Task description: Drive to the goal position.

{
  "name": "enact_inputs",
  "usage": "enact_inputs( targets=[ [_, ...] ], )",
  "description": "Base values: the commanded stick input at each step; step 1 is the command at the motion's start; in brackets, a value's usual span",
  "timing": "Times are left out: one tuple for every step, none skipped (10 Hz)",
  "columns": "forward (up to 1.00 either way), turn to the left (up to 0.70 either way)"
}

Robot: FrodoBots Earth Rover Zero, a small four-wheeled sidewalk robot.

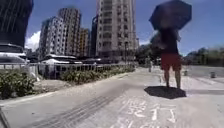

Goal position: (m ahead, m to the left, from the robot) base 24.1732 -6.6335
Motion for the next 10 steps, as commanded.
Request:
enact_inputs(
  targets=[
    [0.45,0.0],
    [0.45,0.0],
    [0.45,0.0],
    [0.45,-0.26],
    [0.45,-0.27],
    [0.45,-0.27],
    [0.45,-0.27],
    [0.45,-0.27],
    [0.45,-0.27],
    [0.45,-0.27]
  ],
)
